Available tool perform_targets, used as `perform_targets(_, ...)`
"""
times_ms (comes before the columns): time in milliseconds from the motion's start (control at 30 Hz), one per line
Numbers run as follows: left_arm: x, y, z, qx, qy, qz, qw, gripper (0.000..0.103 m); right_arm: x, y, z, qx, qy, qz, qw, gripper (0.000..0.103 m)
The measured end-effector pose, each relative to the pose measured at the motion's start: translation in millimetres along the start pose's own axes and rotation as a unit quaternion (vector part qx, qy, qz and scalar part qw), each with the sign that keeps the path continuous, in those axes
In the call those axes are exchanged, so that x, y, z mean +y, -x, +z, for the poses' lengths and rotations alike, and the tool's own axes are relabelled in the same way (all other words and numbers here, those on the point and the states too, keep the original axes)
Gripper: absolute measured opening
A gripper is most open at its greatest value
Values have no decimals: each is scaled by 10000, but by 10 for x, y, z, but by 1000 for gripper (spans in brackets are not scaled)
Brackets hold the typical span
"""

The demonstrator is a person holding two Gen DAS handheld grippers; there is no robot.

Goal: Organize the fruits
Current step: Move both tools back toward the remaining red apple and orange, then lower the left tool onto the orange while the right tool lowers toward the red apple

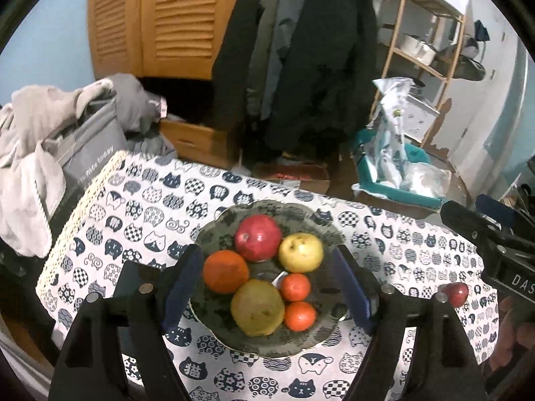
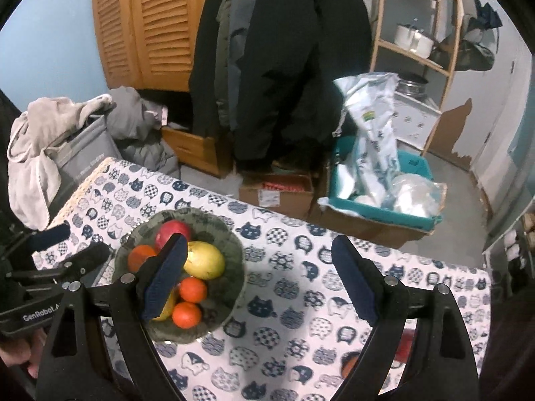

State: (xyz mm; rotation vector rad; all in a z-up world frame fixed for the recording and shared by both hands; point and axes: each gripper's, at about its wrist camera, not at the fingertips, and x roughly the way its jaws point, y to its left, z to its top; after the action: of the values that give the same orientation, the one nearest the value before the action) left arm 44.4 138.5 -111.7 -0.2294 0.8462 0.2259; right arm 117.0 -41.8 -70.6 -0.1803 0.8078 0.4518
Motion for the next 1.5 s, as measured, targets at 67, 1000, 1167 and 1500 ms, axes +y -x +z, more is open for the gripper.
perform_targets(67,-68,71,6,-60,-52,-31,10000,81,-62,92,-23,-30,-20,-58,10000,88)
perform_targets(1000,-1199,539,-120,-400,-1005,-517,9928,88,-1251,1032,-730,-143,-588,-892,9942,88)
perform_targets(1167,-1467,523,-179,-311,-1196,-647,9902,88,-1508,1118,-878,-140,-751,-1090,9911,88)
perform_targets(1500,-1981,481,-297,-174,-1610,-820,9834,88,-1926,1260,-1157,-68,-1065,-1350,9851,88)
